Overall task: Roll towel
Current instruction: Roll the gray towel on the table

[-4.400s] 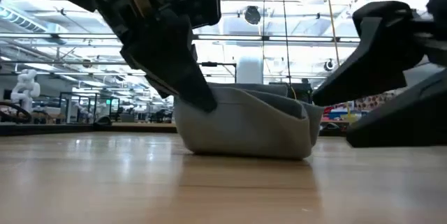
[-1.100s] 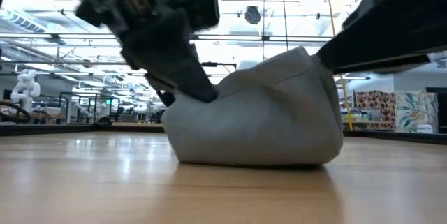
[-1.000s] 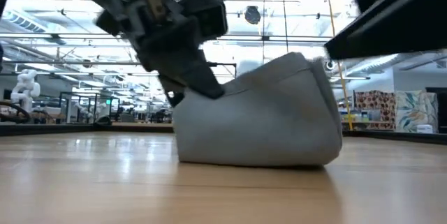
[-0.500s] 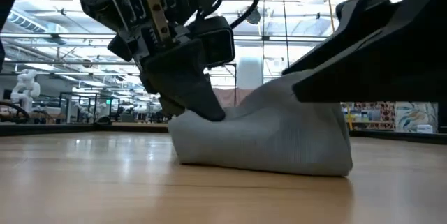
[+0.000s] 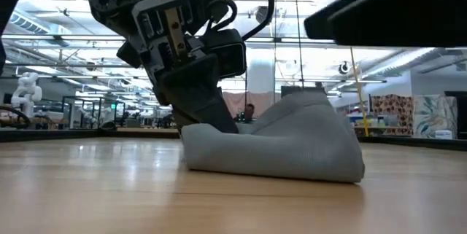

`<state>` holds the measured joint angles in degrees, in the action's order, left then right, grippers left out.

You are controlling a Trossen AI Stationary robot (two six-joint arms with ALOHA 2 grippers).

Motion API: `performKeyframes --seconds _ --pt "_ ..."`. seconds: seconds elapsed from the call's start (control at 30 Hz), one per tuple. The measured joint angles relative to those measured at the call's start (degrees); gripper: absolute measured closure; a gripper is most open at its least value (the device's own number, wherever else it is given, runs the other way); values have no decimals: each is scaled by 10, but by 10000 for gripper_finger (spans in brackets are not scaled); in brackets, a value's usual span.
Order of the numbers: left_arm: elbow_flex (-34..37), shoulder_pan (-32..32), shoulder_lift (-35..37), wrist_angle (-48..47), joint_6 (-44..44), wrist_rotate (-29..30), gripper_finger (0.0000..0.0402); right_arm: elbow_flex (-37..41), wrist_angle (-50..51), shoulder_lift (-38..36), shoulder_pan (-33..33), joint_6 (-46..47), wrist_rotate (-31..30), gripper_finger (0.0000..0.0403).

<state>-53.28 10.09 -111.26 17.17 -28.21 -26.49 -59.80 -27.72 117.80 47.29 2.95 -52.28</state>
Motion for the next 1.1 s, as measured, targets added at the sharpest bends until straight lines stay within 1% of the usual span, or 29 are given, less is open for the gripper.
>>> performKeyframes --seconds 0.1,0.3,0.37,0.67,0.8,0.87,0.93,1.0,1.1 --pt "0 0 0 -1 0 4 387 1 11 1 -8 13 12 207" --pt "0 3 0 -1 0 4 386 13 73 4 -46 131 17 206" --pt "0 5 0 -1 0 4 386 16 82 10 -53 154 28 206" --pt "0 5 0 -1 0 6 386 16 78 53 -55 248 26 206" --pt "0 5 0 0 15 39 384 16 84 56 -54 273 23 206" --pt "0 5 0 1 31 43 375 15 94 56 -54 291 25 206" --pt "0 5 1 0 44 40 353 15 101 56 -54 313 25 207" --pt "0 1 7 -7 52 29 324 15 107 57 -54 341 27 213" --pt "0 -6 33 -30 68 13 271 15 112 57 -54 366 28 242"
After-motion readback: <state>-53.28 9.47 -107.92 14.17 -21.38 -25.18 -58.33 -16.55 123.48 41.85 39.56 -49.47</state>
